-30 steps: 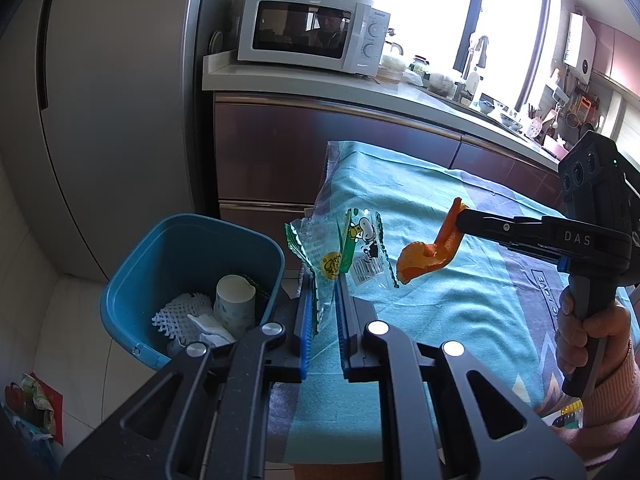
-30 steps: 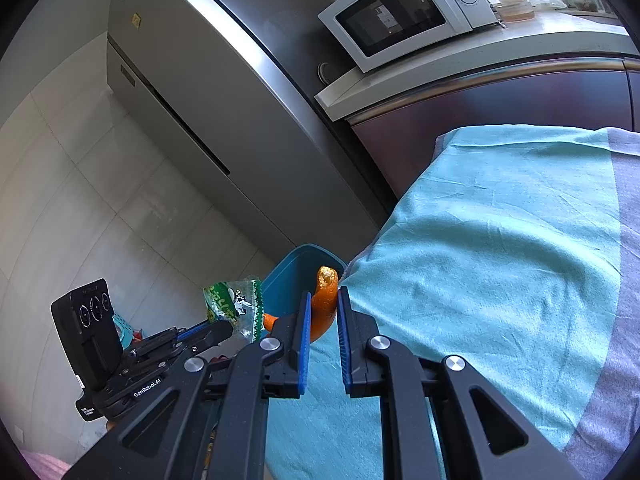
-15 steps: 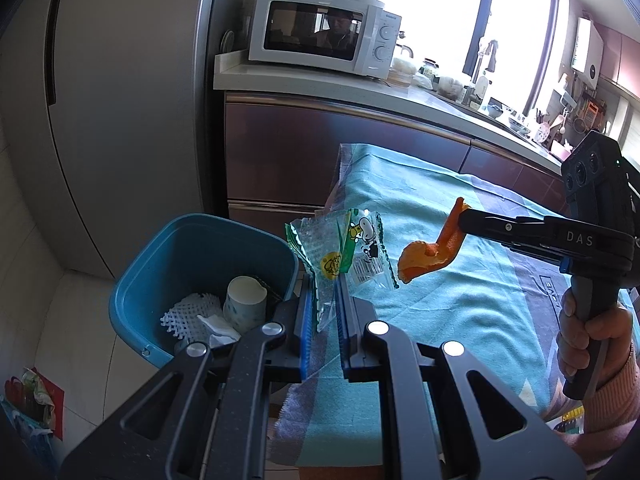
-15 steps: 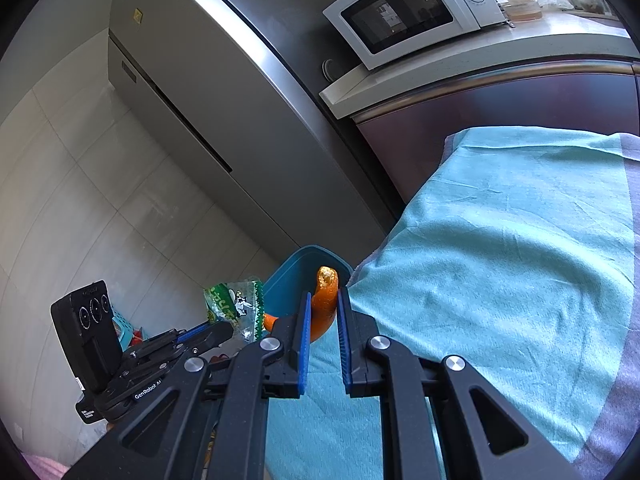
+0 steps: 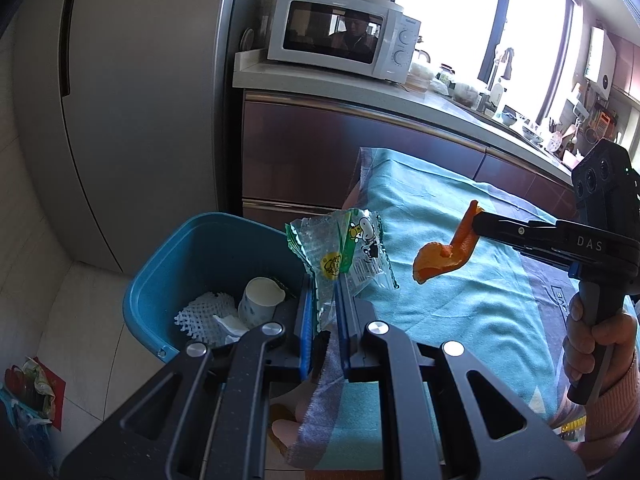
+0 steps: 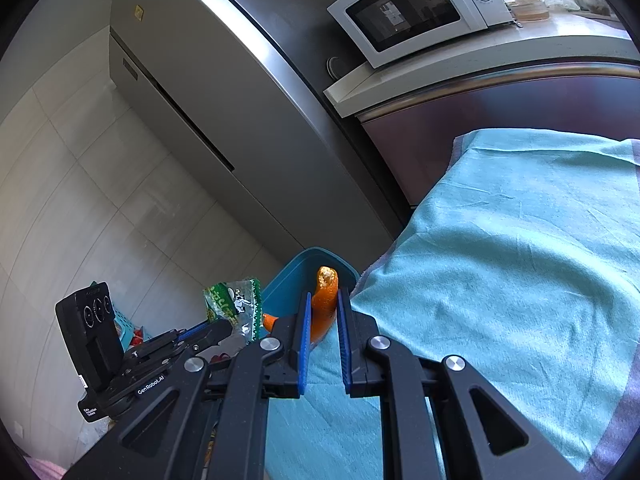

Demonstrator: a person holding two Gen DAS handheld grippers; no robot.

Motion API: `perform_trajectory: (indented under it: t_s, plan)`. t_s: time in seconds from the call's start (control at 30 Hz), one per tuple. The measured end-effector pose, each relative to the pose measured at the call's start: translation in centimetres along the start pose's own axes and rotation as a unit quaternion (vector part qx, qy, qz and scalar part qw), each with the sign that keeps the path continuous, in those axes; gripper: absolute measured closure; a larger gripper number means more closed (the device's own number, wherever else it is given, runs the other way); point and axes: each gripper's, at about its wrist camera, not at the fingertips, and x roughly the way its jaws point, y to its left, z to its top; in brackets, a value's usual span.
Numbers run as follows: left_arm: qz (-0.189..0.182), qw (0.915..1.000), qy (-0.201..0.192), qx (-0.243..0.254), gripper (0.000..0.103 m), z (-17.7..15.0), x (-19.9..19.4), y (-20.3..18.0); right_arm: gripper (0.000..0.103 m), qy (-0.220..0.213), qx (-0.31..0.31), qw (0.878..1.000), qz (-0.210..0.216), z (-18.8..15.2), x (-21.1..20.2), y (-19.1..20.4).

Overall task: Collect trash
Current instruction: 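Lower the bag into the teal bin with the left gripper while the right gripper lowers the peel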

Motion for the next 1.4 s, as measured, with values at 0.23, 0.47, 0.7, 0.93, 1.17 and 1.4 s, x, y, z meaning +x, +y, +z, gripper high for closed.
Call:
perform_trajectory:
  t_s: [0.23, 0.47, 0.7, 0.93, 1.17, 1.4]
  plan:
    - [0.006, 1.0, -0.001, -0.006, 0.092, -0.1, -0.1, 0.3, 0.092, 0.005, -0.003, 1.0, 0.002, 0.3, 0.6, 0.2]
    - [0.011, 0.9998, 0.0, -0.013, 0.092, -0.1, 0.0, 0.7, 0.092, 0.01, -0.005, 1.0, 0.003, 0.5, 1.1, 0.3]
    - [0.016, 0.9997, 0.002, -0.021, 0.092, -0.1, 0.1, 1.3, 0.092, 0.013, -0.01, 1.0, 0.004, 0.7, 1.4, 0.6]
    - [0.02, 0.9995, 0.002, -0.026, 0.092, -0.2, 0.3, 1.7, 0.092, 0.016, -0.012, 1.0, 0.007, 0.9, 1.9, 0.7]
    - [0.023, 0.9992, 0.004, -0.031, 0.092, -0.3, 0.6, 2.2, 0.092, 0.022, -0.017, 1.0, 0.01, 0.9, 2.4, 1.1]
    - [0.028, 0.999, 0.005, -0.035, 0.092, -0.4, 0.8, 2.7, 0.092, 0.026, -0.02, 0.999, 0.011, 1.0, 3.2, 1.5]
